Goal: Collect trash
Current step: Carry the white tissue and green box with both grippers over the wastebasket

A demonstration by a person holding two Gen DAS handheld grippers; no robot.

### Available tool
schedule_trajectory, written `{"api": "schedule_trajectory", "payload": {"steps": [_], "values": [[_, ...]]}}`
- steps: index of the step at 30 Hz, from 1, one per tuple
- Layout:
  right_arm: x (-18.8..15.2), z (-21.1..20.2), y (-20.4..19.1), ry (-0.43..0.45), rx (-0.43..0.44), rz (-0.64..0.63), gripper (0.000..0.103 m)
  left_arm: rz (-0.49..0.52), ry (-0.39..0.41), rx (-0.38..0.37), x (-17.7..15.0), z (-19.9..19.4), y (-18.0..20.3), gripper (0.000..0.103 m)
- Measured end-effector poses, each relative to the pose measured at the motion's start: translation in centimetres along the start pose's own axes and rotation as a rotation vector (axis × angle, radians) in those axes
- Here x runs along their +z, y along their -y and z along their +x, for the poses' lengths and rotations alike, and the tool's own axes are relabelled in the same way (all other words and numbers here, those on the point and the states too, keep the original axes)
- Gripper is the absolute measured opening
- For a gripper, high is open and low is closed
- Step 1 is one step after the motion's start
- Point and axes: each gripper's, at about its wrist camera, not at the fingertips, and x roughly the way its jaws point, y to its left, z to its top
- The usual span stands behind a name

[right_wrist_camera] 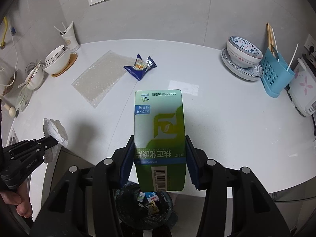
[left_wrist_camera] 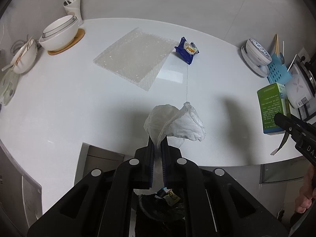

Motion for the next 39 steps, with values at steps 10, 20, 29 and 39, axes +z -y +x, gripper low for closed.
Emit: {"api": "schedule_trajectory", "payload": {"steps": [10,20,29,39], "values": [[-2.3,-1.8,0.0,0.02,0.038,-0.052,0.046,-0.022,0.01,0.021,-3.5,-1.8,1.3,0.006],[-5.5,-2.5,-0.4,0.011,0.065,-0.098,0.046,-0.027,0.023,0.018,-6.4,-3.0,2.4,0.006],[-8.8,-2.5,-0.7,-0.028,0.114,-0.122,0.046,-0.028,0.022,0.008,-9.6,-3.3,4.1,0.006],[-12.8,-1.0,-0.7,-0.084,0.165,-0.168,0.046,-0.064,-0.021,0.003,-13.8,-1.6,4.1,0.006]]}}
